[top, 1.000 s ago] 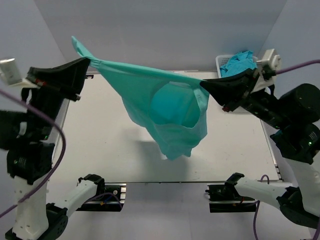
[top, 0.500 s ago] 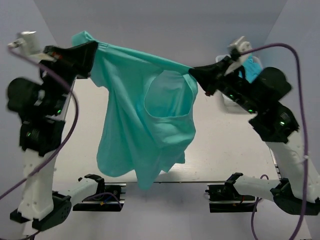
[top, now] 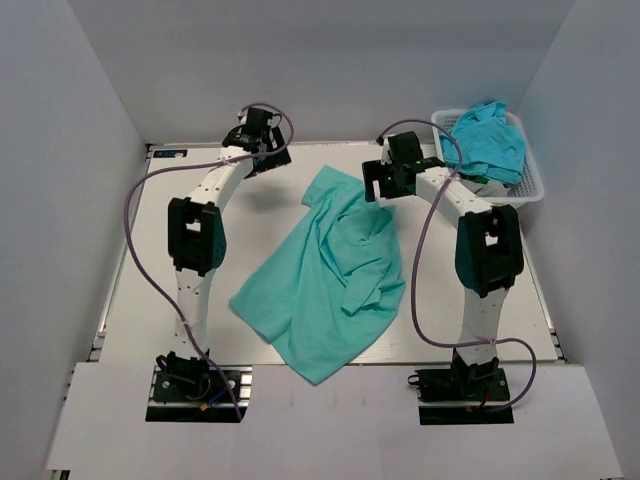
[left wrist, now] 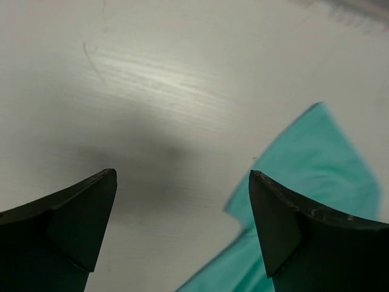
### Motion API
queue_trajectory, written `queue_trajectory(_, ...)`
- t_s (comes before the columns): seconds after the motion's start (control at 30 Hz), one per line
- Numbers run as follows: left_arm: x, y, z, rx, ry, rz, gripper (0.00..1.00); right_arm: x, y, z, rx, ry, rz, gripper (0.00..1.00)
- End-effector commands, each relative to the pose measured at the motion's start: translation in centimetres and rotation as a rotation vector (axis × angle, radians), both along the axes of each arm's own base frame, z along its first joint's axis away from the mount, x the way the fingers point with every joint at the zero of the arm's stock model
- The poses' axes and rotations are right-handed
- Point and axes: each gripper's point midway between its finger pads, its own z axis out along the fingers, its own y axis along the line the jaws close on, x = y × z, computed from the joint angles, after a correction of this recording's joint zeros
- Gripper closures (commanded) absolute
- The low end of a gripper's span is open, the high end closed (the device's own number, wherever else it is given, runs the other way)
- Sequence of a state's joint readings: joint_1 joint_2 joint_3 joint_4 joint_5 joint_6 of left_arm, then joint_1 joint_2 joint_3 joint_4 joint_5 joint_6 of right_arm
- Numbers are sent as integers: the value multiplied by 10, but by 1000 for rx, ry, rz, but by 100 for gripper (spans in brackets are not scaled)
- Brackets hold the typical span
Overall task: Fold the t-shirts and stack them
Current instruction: Flatten out the tshirt
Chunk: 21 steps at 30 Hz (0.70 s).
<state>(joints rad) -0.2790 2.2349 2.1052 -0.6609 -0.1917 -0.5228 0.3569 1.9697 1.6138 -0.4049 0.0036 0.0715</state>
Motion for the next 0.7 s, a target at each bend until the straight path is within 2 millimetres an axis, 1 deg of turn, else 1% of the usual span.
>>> queue_trajectory(0.0, -24, 19, 56, 37, 21, 30, 1, -4, 20, 85, 104, -128, 86, 10)
queue_trajectory(0.03, -26, 17, 44, 34, 42, 21, 1, -9, 19, 95, 115, -149, 96, 10)
queue_trajectory(0.07, -32, 13, 58, 6, 19, -1, 1, -17, 18, 105, 131, -164, 95, 10)
queue_trajectory(0.1, -38, 13, 40, 0, 34, -11, 1, -24, 18, 98, 131, -150, 98, 10)
queue_trajectory(0.13, -46, 5, 39, -11, 31, -34, 1, -35, 16, 86, 133, -117, 91, 10)
queue_trajectory(0.17, -54, 3, 40, -30, 27, -53, 1, -45, 10, 107, 152, -156, 83, 10)
queue_trajectory(0.2, -73, 1, 36, -35, 43, -71, 1, -57, 8, 93, 155, -115, 68, 10)
queue_trajectory(0.23, -78, -2, 38, -60, 34, -81, 1, -70, 7, 78, 158, -76, 68, 10)
queue_trajectory(0.27, -89, -9, 36, -97, 50, -123, 1, -89, 5, 81, 178, -72, 76, 10)
queue_trajectory(0.3, -108, -9, 32, -124, 79, -121, 1, -98, 8, 78, 202, -52, 86, 10)
queue_trajectory(0.33, -115, -10, 30, -135, 84, -133, 1, -106, 9, 73, 209, -38, 93, 10)
queue_trajectory(0.37, -126, -16, 28, -175, 102, -161, 1, -126, 6, 53, 210, 11, 96, 10)
queue_trajectory(0.4, -148, -16, 5, -200, 176, -162, 1, -135, 10, 54, 228, 21, 96, 10)
queue_trajectory(0.43, -160, -26, 17, -264, 158, -212, 1, -150, 10, 39, 245, 67, 100, 10)
queue_trajectory(0.47, -183, -31, -6, -284, 225, -232, 1, -157, 13, 36, 258, 82, 112, 10)
queue_trajectory(0.5, -198, -37, -12, -316, 254, -244, 1, -163, 18, 35, 274, 90, 124, 10)
queue_trajectory(0.53, -213, -42, -17, -359, 284, -273, 1, -169, 21, 29, 291, 110, 140, 10)
queue_trajectory(0.57, -239, -41, -30, -365, 332, -288, 1, -172, 22, 24, 289, 118, 149, 10)
queue_trajectory(0.6, -253, -43, -35, -377, 358, -292, 1, -172, 25, 22, 287, 125, 158, 10)
queue_trajectory(0.63, -266, -39, -41, -381, 388, -275, 1, -171, 25, 17, 268, 135, 157, 10)
queue_trajectory(0.67, -292, -31, -61, -352, 464, -256, 1, -169, 27, 17, 261, 138, 160, 10)
